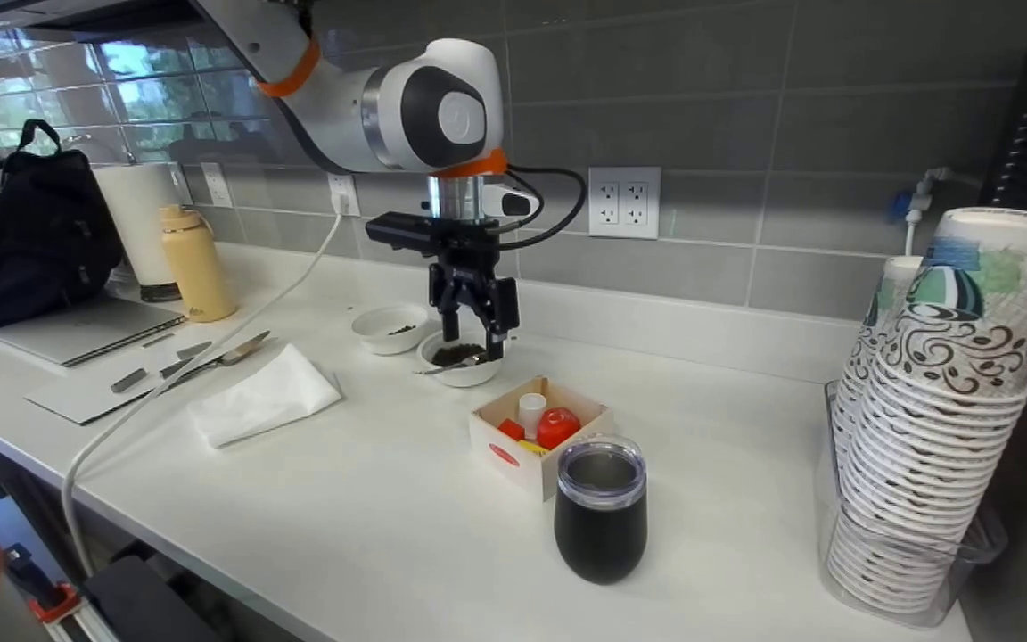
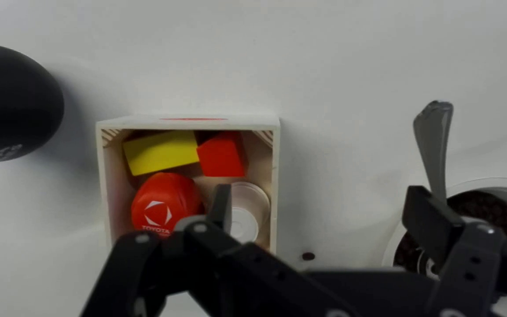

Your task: Pull the bowl on the right closer to the edge

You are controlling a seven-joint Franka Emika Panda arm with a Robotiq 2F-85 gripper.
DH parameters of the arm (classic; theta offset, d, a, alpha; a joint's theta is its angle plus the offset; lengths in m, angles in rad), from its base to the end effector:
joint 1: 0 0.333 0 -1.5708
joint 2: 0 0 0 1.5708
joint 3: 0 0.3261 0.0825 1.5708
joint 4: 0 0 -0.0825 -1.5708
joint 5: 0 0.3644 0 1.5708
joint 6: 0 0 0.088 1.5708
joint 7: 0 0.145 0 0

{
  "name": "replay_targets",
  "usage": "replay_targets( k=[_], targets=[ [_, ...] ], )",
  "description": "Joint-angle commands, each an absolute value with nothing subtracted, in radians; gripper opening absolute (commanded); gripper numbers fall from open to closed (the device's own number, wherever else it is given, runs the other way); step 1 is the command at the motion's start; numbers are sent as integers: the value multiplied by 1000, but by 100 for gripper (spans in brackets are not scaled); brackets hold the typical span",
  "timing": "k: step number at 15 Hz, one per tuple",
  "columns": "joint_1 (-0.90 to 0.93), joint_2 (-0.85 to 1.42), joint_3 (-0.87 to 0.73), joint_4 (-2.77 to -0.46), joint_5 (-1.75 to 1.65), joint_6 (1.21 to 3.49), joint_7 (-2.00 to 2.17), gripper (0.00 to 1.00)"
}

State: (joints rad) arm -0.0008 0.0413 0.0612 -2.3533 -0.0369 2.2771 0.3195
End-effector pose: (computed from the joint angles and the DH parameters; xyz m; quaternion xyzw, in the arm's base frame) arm 0.4737 0.0268 0.2898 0.9914 -0.1162 -0.0553 0.0229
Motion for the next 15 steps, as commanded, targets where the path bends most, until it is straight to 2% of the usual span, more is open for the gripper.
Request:
replay_targets(
  k=[1,9,15],
  targets=[
    [37,150,60,-2235,-24,2250,366,100],
    [61,251,43,-2164,25,2225,385,100],
    [81,326,34,-2126,44,2297,461,100]
  ],
)
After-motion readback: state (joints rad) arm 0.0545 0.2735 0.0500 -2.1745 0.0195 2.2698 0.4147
